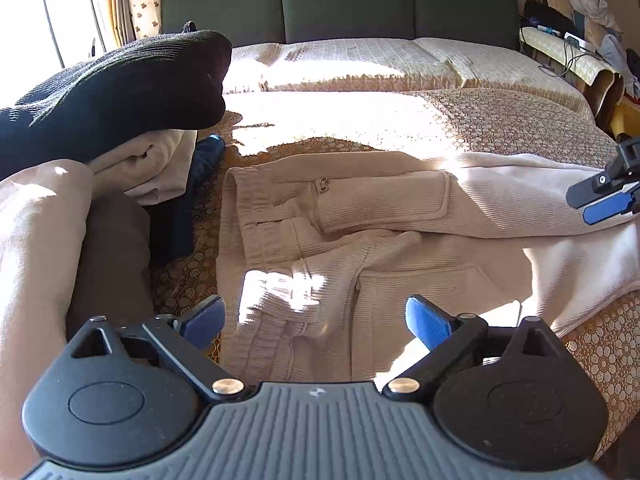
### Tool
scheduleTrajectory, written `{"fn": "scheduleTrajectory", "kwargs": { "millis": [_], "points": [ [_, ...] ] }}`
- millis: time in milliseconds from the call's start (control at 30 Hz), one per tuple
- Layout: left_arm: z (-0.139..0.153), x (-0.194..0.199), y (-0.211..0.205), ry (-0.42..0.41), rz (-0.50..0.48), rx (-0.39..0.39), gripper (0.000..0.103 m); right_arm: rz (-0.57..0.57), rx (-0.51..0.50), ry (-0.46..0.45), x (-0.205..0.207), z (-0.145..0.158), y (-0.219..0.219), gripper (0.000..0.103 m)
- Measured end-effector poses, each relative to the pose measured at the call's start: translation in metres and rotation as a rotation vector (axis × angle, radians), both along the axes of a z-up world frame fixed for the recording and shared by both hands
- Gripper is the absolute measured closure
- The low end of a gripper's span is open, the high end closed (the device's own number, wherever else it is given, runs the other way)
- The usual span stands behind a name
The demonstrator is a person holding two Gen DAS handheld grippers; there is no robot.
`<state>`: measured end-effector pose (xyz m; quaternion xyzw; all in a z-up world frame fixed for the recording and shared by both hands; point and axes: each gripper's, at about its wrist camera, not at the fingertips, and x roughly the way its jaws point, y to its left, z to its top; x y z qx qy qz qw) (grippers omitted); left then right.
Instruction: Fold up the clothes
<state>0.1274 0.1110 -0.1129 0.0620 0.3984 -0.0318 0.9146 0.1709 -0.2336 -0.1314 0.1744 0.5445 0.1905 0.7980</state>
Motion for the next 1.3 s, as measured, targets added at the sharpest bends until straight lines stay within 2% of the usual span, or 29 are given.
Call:
{"fn": "scheduleTrajectory", "kwargs": {
  "millis": [133, 367, 567, 700, 800, 833, 900, 933, 967, 1133, 1300],
  "points": [
    [0.012, -0.005, -0.019, -0.041, -0.039, 0.003, 0.000, -0.050, -0.067, -0.003, -0.006, -0.006, -0.029, 0.000],
    [0.014, 0.011, -0.067, -0.088, -0.125, 0.029, 0.000, -0.235, -0.175, -0.036, 0.006, 0.014, -0.140, 0.000],
    [0.010, 0.050, -0.107, -0.108, -0.218, 0.053, 0.000, -0.379, -0.234, -0.060, 0.023, 0.033, -0.230, 0.000],
    [0.010, 0.088, -0.128, -0.137, -0.277, 0.097, 0.001, -0.444, -0.260, -0.078, 0.037, 0.044, -0.274, 0.000],
    [0.009, 0.122, -0.137, -0.135, -0.333, 0.096, 0.001, -0.473, -0.262, -0.081, 0.046, 0.046, -0.294, 0.000],
    [0.008, 0.133, -0.138, -0.123, -0.365, 0.088, 0.001, -0.477, -0.261, -0.080, 0.049, 0.045, -0.298, 0.000],
    [0.002, 0.154, -0.142, -0.097, -0.427, 0.096, 0.014, -0.467, -0.243, -0.082, 0.054, 0.044, -0.299, 0.000],
    [-0.001, 0.164, -0.142, -0.081, -0.454, 0.109, 0.028, -0.455, -0.225, -0.082, 0.056, 0.043, -0.298, 0.000],
    [-0.004, 0.173, -0.142, -0.061, -0.478, 0.113, 0.036, -0.441, -0.207, -0.082, 0.058, 0.042, -0.297, 0.000],
    [-0.026, 0.207, -0.131, 0.082, -0.602, 0.073, 0.036, -0.296, -0.114, -0.089, 0.068, 0.035, -0.256, 0.000],
    [-0.039, 0.229, -0.124, 0.177, -0.681, 0.073, 0.036, -0.111, -0.048, -0.069, 0.078, 0.018, -0.201, 0.000]
  ]
}}
